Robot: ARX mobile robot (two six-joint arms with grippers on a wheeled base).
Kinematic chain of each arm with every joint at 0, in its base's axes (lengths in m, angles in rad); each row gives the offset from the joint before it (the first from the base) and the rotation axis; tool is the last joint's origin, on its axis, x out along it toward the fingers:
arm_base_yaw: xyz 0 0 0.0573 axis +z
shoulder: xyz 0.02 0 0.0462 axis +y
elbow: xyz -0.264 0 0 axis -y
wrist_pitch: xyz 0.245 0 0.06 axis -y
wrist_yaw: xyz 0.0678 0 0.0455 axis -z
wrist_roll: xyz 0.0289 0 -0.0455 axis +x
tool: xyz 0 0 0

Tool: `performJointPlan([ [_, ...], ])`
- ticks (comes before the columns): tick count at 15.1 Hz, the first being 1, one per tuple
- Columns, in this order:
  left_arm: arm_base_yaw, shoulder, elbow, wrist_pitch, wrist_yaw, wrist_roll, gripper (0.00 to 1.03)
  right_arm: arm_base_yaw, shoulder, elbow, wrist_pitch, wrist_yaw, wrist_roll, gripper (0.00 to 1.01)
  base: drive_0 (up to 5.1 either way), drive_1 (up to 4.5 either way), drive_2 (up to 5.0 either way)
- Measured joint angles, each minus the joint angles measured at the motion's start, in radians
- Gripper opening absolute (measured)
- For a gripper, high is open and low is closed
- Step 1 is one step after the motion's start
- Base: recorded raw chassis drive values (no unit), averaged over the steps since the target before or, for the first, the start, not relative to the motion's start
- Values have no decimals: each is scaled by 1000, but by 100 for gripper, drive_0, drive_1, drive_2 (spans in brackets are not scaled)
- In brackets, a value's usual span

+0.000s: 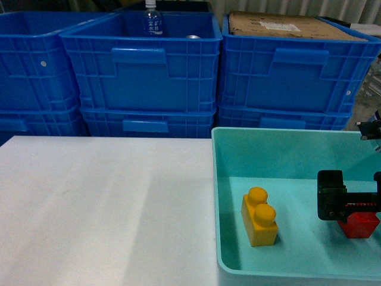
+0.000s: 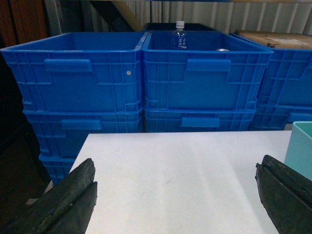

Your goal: Pick red block from blue box to shelf

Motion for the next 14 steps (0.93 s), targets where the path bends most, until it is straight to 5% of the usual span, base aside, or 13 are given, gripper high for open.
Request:
performJointPlan([
  [6,0,0,0,0,0,0,98,3,1,6,-55,2,50,98,0,0,0],
  [14,0,0,0,0,0,0,98,9,39,-8,-17,13,63,98,0,0,0],
])
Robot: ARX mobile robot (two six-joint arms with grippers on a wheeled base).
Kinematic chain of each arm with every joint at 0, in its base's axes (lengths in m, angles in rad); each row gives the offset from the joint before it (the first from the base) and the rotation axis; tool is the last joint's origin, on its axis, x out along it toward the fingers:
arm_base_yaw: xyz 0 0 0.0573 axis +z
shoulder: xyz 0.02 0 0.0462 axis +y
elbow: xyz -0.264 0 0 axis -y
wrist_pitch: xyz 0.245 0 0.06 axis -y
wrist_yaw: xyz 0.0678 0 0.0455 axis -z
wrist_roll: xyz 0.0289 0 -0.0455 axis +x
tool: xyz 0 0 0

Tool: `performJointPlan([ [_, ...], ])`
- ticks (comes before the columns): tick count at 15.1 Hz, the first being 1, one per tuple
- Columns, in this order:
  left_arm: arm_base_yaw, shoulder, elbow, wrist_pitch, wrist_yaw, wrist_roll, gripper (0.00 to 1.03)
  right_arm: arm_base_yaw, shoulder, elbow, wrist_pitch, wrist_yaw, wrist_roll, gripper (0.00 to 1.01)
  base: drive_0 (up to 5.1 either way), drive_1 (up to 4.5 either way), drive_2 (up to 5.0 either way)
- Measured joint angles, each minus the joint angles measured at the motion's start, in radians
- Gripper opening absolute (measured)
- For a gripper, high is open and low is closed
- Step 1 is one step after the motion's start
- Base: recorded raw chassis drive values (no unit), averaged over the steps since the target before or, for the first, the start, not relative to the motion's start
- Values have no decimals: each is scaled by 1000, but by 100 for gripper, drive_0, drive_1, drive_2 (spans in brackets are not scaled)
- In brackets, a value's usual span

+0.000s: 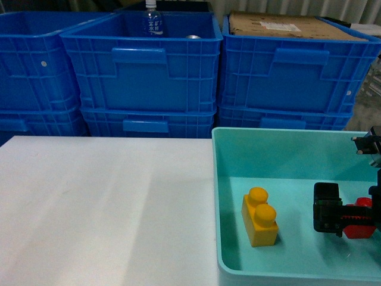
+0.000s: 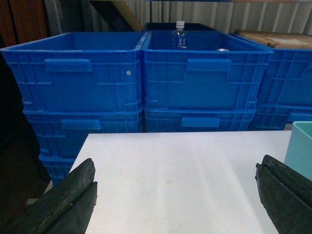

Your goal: Pick red block from blue box to shelf

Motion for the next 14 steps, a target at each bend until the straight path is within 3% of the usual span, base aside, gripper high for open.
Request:
performJointPlan([
  [3,0,0,0,0,0,0,98,-1,1,-2,9,-8,8,98,0,0,0],
  [4,0,0,0,0,0,0,98,-1,5,-2,13,-18,11,93,0,0,0],
  [10,0,0,0,0,0,0,98,-1,34,12,42,-37,11,30,0,0,0],
  [14,0,0,0,0,0,0,98,-1,39,14,77,-36,-21,28,0,0,0],
])
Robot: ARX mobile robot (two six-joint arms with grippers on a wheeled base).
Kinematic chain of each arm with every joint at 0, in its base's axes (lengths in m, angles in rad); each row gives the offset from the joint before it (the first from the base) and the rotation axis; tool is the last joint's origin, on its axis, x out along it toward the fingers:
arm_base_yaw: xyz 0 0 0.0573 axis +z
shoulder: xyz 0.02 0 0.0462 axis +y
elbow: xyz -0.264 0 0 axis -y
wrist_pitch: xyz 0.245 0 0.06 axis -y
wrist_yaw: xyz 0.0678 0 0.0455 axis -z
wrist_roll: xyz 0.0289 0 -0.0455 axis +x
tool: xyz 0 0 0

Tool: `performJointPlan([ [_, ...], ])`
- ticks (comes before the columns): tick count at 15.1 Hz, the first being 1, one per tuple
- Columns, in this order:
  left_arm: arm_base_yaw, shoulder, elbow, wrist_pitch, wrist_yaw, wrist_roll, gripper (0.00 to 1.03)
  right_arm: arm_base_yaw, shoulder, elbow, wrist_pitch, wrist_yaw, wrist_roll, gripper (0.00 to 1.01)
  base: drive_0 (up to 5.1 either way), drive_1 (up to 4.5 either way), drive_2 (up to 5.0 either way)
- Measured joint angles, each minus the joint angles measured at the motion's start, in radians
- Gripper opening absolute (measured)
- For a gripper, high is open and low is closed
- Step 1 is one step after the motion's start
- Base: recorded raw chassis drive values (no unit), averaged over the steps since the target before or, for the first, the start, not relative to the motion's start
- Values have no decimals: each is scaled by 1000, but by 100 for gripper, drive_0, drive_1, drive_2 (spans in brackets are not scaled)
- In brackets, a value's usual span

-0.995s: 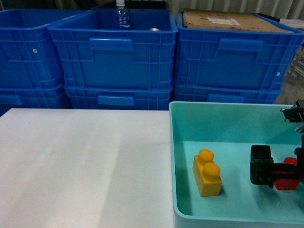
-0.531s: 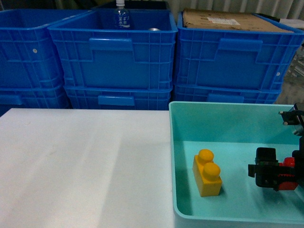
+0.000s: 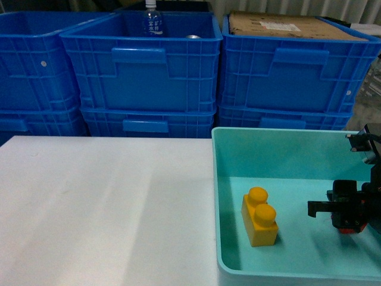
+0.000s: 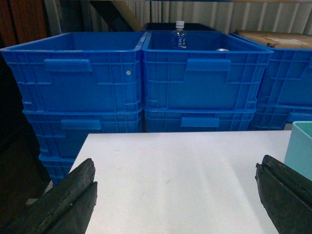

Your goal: Pick red block from blue box to shelf

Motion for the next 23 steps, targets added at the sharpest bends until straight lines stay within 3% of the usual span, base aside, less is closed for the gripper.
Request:
performJointPlan([
  [4,0,0,0,0,0,0,98,1,-185,-61,-33,-14,-57,28,0,0,0],
  [6,0,0,0,0,0,0,98,-16,-418,-114,-131,-75,-90,28,0,0,0],
  [9,0,0,0,0,0,0,98,-68,-794,-196,-303,-193,-91,28,0,0,0],
  [11,0,0,0,0,0,0,98,-144,-1050,-295,-396,-271,-94,28,0,0,0],
  [14,0,0,0,0,0,0,98,-315,-1355,-383,-547,-351,-130,28,0,0,0],
  [16,0,0,0,0,-1,0,98,-369,-1530,-398,-667,-423,-150,28,0,0,0],
  [18,0,0,0,0,0,0,98,-369,-1583,-409,-689,-430,-167,28,0,0,0],
  [19,0,0,0,0,0,0,98,-351,-1577,-417,-684,-407,-167,28,0,0,0],
  [23,0,0,0,0,0,0,98,-206,-1565,-432,-647,-264,-166,28,0,0,0],
])
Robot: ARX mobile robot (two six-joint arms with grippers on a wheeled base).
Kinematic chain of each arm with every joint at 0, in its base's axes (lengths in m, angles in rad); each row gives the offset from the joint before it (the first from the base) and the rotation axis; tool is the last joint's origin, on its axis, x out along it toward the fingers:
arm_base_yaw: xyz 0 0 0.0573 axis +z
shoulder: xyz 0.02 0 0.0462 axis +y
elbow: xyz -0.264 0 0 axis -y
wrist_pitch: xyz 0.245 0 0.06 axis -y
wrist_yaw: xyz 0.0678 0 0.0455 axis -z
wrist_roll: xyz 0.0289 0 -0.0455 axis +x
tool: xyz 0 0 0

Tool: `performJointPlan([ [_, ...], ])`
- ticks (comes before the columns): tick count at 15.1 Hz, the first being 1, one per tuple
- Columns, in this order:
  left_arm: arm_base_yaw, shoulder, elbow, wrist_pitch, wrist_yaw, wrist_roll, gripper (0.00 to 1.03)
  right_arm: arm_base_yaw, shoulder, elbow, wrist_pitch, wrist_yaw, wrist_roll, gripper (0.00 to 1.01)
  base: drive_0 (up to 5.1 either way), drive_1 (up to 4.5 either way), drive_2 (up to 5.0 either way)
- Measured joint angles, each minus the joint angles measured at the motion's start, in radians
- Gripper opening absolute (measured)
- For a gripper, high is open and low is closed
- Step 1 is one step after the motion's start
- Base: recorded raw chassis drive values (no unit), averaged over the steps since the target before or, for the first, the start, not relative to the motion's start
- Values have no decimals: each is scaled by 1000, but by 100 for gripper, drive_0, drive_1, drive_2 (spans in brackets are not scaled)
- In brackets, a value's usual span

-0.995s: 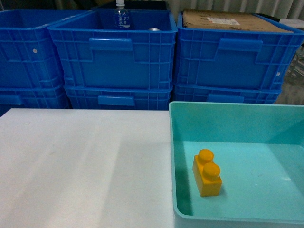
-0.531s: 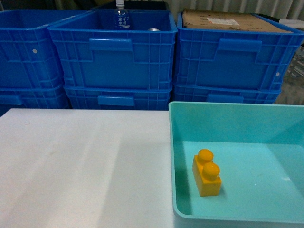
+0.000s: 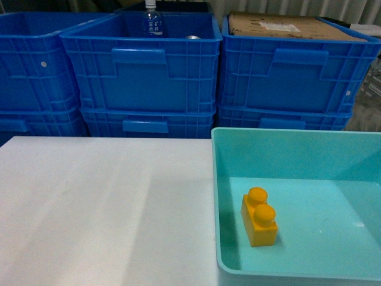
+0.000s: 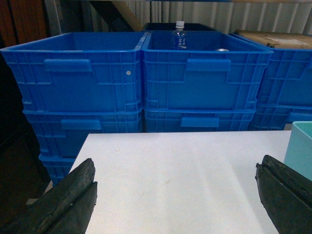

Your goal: Pick red block from blue box to shelf

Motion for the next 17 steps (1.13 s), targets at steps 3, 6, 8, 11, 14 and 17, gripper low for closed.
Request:
performJointPlan([
  [3,0,0,0,0,0,0,98,16,6,-5,-1,18,0,28,0,0,0],
  [6,0,0,0,0,0,0,98,-39,-43,-17,-56,-11,2,28,0,0,0],
  [8,0,0,0,0,0,0,98,-80,-83,-19,-108,-47,26,28,0,0,0],
  [11,0,0,0,0,0,0,98,-83,-110,-23,-130,-52,53,28,0,0,0],
  [14,0,0,0,0,0,0,98,-1,-94,-26,-97,34,64,28,0,0,0],
  [17,0,0,0,0,0,0,98,90,-44,-29,-42,121,75,28,0,0,0],
])
